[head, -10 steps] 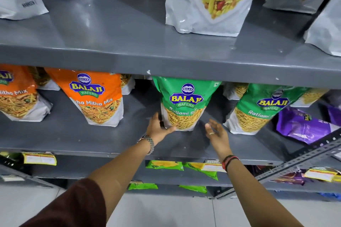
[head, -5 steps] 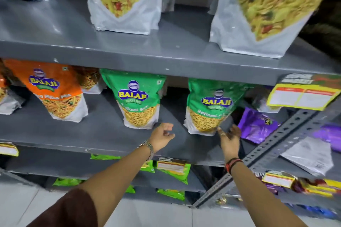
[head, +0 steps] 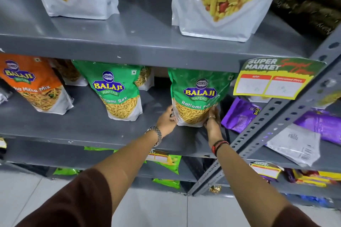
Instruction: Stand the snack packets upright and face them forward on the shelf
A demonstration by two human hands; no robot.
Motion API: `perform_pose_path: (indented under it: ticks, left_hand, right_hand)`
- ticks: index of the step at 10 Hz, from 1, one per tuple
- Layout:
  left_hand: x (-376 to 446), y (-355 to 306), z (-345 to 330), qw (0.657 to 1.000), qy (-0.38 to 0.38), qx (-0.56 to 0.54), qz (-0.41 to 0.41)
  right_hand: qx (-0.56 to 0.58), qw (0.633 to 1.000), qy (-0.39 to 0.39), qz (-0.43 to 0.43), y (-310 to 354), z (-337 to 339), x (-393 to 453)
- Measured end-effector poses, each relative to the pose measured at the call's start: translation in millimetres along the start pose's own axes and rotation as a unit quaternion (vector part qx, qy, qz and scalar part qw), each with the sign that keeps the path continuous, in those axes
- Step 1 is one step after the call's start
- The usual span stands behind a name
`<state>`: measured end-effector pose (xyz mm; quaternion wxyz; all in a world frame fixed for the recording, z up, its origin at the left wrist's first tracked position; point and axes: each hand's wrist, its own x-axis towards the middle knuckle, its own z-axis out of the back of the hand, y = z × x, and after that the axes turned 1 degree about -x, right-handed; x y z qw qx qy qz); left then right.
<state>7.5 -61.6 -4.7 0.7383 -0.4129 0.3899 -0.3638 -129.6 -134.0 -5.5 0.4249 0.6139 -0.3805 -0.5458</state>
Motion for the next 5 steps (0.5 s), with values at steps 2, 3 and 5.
perform_pose_path:
  ticks: [2, 3, 5]
  left_hand:
    - [-1.4, -6.6, -9.4, 0.999, 0.03, 0.004, -0.012]
    - [-6.4, -9.0, -10.7, 0.999, 0.046, 0.017, -0.011]
    - [-39.2, -16.3, -11.6, 0.983, -0.133, 0.078, -0.098]
  right_hand:
    - [-0.002, 1.0, -0.028, 0.01, 1.9, 11.2, 5.1]
    - [0.005, 1.0, -0.025, 0.01, 2.6, 17.5, 1.2]
    - [-0.173, 0.984, -0.002, 0.036, -2.3, 23.8, -19.5]
